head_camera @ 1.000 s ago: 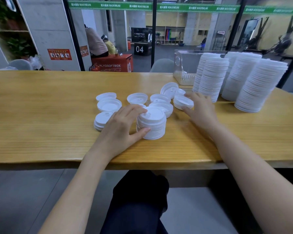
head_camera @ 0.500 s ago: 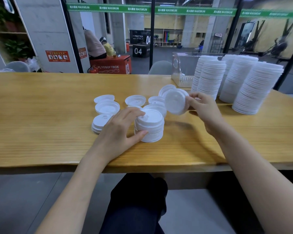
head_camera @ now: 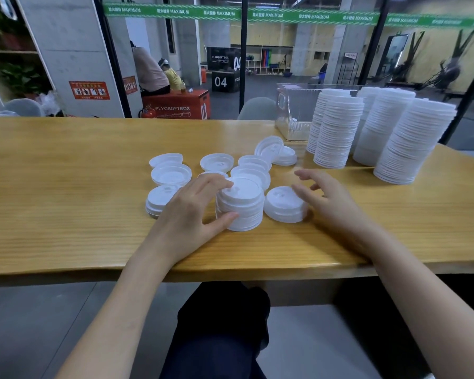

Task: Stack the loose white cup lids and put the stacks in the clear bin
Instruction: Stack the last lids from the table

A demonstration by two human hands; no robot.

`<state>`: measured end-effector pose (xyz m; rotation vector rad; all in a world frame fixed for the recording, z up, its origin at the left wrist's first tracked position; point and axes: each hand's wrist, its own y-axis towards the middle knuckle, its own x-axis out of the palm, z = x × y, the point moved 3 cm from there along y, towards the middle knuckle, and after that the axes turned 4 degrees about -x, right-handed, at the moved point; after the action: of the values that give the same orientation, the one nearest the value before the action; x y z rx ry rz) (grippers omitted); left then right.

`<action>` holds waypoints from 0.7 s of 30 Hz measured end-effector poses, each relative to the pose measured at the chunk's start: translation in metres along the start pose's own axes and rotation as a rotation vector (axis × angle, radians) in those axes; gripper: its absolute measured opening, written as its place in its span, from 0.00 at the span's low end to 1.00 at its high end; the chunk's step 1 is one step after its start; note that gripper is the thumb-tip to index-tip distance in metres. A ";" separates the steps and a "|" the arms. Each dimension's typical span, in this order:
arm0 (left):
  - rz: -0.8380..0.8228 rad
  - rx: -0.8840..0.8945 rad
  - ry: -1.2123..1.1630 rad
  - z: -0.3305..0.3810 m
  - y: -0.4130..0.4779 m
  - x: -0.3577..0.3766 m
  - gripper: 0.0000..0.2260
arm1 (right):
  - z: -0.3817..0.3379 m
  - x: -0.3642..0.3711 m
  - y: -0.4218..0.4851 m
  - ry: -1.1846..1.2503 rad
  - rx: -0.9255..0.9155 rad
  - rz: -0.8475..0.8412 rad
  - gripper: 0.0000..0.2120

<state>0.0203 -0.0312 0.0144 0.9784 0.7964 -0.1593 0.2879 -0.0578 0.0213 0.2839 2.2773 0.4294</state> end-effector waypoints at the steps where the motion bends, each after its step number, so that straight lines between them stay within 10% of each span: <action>1: 0.000 -0.001 -0.001 0.000 0.000 0.000 0.21 | 0.000 0.001 -0.003 -0.027 -0.007 -0.046 0.21; 5: -0.008 -0.005 0.000 0.000 0.000 0.000 0.21 | 0.003 0.003 -0.008 -0.174 -0.014 -0.180 0.32; 21: -0.011 -0.019 -0.016 0.000 -0.001 0.000 0.22 | 0.000 0.007 -0.005 0.149 -0.031 -0.089 0.20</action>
<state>0.0199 -0.0312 0.0136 0.9535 0.7880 -0.1684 0.2831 -0.0603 0.0144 0.1376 2.4151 0.4523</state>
